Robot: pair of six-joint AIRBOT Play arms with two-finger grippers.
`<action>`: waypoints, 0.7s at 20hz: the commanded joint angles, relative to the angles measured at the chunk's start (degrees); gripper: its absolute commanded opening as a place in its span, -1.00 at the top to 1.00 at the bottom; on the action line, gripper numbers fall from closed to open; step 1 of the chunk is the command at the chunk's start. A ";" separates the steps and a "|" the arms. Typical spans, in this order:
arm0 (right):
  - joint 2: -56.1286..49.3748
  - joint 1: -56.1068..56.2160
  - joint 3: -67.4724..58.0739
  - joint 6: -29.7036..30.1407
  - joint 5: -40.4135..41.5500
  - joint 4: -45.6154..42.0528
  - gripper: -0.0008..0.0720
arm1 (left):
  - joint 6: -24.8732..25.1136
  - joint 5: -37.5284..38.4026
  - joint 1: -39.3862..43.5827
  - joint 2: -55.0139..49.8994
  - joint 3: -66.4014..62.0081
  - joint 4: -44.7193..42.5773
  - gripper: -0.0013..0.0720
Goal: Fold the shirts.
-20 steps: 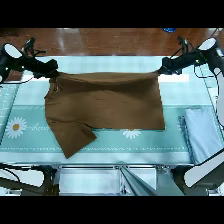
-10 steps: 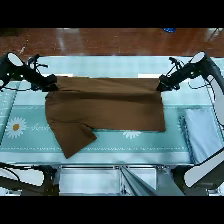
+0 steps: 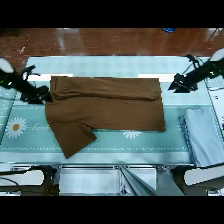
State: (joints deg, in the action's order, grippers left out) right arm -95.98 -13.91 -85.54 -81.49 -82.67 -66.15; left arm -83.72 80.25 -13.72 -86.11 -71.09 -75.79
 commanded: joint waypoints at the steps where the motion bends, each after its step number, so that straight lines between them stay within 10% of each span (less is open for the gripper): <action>1: 13.18 -4.17 16.00 0.76 9.20 3.91 -0.14 | 1.09 -5.66 -6.40 12.15 17.00 1.64 -0.42; 7: 31.47 -5.31 44.98 7.89 20.63 17.11 -0.14 | -0.96 -12.68 -12.76 28.00 43.54 9.09 -0.42; 14: 34.56 -5.33 48.81 8.28 20.39 19.21 -0.14 | -1.03 -26.32 -6.16 25.27 46.64 23.67 -0.42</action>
State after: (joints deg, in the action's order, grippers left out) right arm -62.63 -19.18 -38.39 -73.67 -62.83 -48.03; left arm -84.47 61.01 -22.35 -60.34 -25.98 -57.32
